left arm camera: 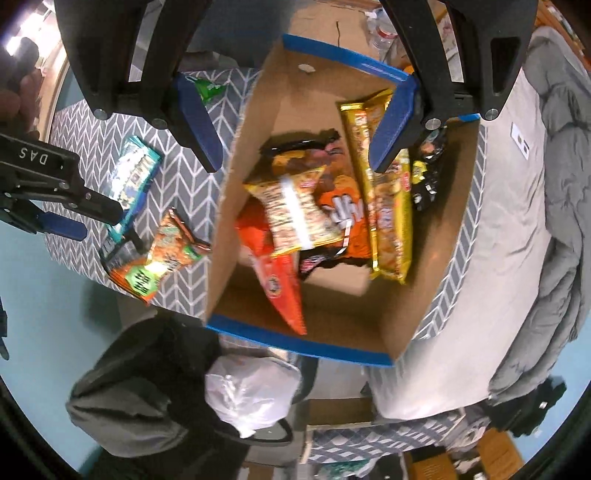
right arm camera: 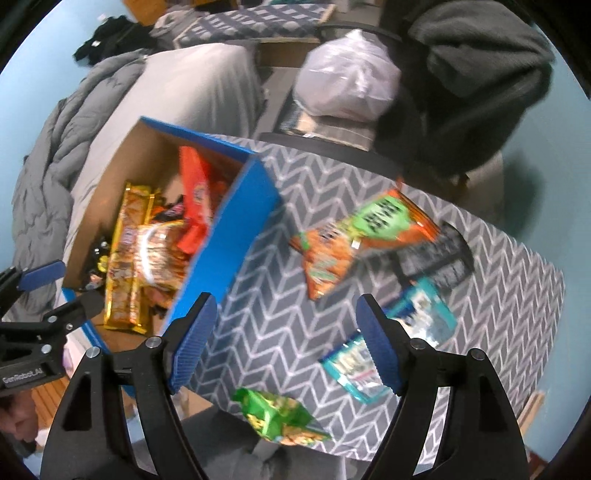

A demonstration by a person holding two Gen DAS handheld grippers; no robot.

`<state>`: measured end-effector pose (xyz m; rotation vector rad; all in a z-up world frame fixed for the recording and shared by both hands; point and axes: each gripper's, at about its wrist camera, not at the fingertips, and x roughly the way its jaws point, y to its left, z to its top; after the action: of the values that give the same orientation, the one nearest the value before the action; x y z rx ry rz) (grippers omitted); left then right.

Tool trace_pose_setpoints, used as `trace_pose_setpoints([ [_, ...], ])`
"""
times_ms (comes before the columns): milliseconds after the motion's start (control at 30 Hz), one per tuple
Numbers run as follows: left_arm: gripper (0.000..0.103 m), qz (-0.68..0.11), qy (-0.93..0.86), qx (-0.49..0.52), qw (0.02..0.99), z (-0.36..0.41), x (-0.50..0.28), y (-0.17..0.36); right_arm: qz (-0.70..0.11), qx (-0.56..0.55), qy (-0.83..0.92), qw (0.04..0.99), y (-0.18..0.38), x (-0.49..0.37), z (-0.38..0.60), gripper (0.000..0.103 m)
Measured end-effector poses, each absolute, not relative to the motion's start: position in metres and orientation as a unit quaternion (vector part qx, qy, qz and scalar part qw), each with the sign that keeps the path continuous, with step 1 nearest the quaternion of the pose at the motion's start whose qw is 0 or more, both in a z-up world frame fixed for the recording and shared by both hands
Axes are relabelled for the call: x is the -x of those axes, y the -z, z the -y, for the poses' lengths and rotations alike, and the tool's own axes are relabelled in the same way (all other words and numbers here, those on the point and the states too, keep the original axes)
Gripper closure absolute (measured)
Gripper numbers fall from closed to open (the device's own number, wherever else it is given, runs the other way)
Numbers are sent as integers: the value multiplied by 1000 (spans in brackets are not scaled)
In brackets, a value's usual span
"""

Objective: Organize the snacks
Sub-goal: 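Lower the right tool onto the teal-silver bag and close on it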

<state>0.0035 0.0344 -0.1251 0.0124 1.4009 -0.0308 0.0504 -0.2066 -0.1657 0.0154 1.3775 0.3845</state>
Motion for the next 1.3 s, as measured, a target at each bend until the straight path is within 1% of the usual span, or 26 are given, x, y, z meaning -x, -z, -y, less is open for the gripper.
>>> trace_pose_setpoints([
  [333,21,-638,48,-63,766,19,-9,127,-652,-32,-130,747,184,-38,268,25],
  [633,21,-632,69,-111,764,65,-12,141,-685,-52,-81,722,226,-29,317,24],
  [867,21,-628,77,-155,759,91,-17,163,-709,-101,-57,696,261,-28,336,23],
  [1100,21,-627,89,-177,753,111,-25,187,-718,-187,-27,669,299,-34,352,22],
  [1300,21,-622,94,-214,747,126,-28,204,-725,-203,-14,658,323,-40,346,22],
])
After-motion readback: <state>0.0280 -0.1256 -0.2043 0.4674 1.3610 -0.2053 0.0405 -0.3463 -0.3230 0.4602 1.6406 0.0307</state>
